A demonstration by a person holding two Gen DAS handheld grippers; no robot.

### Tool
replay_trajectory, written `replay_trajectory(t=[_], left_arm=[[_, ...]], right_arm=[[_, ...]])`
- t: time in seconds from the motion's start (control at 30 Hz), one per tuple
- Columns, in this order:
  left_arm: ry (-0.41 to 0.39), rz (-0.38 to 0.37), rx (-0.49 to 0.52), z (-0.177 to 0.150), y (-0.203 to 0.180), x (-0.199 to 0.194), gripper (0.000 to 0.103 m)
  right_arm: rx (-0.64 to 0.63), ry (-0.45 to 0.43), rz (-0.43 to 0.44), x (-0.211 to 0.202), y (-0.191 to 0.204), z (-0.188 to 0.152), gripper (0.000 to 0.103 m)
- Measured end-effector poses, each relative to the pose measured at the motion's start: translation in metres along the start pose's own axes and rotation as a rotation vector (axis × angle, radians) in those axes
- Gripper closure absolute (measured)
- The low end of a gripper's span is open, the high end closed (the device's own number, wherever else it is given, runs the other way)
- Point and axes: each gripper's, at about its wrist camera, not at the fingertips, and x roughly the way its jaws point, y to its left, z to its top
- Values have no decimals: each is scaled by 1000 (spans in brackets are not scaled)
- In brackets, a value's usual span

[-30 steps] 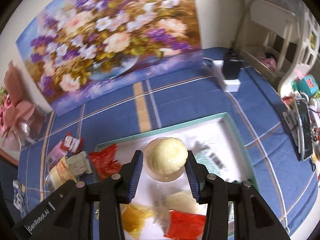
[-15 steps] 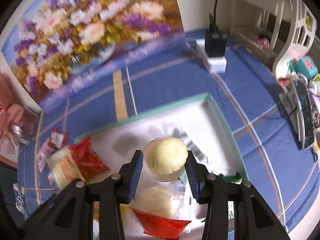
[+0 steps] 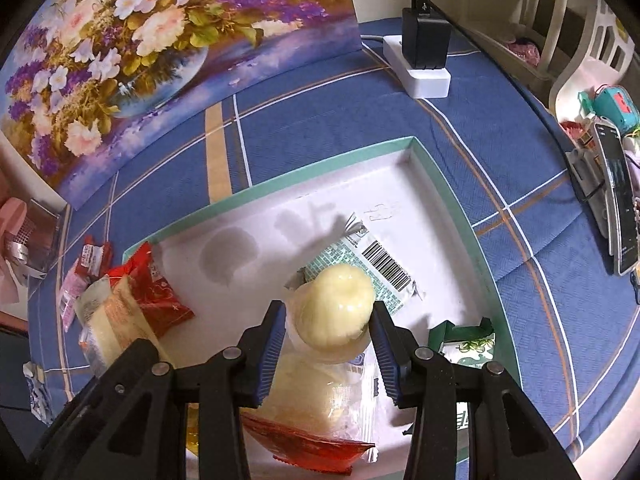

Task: Organize snacks
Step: 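Carry the tan barcode pack and white bun toward the white tray with both tools, then open left tool over the tray while right tool releases the white bun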

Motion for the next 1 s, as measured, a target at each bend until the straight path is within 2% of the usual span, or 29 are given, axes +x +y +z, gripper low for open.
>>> replay_trajectory(t=[0.03, 0.2, 0.27, 0.4, 0.43, 0.47, 0.5, 0.6, 0.83, 0.93, 1.0], left_arm=[[-3, 1, -8, 1, 1, -1, 41], [-8, 5, -33, 3, 7, -4, 40], [-4, 1, -56, 5, 12, -4, 33], [-4, 23, -100, 8, 24, -5, 29], [-6, 37, -108, 9, 27, -5, 27], [-7, 47, -114, 9, 30, -5, 19], [-8, 60, -121, 9, 33, -5, 18], [-5, 83, -144, 11, 43, -4, 18], [-31, 163, -169, 13, 57, -4, 16], [-53, 186, -169, 14, 60, -6, 4], [-63, 191, -170, 15, 62, -7, 4]], right_arm=[[0, 0, 0, 0, 0, 0, 57], [-2, 10, -5, 0, 1, 1, 57], [-3, 13, -9, 0, 1, 2, 57], [-1, 18, -14, 0, 1, 2, 48], [-2, 20, -15, 0, 1, 1, 47], [0, 22, -16, 1, 1, 1, 46], [1, 25, -17, 1, 0, 1, 43], [0, 30, -17, 3, 0, 1, 40], [-5, 6, -11, 1, 2, 2, 26], [-7, -9, -2, -2, 2, 3, 19], [-10, -20, 2, -3, 4, 4, 18]])
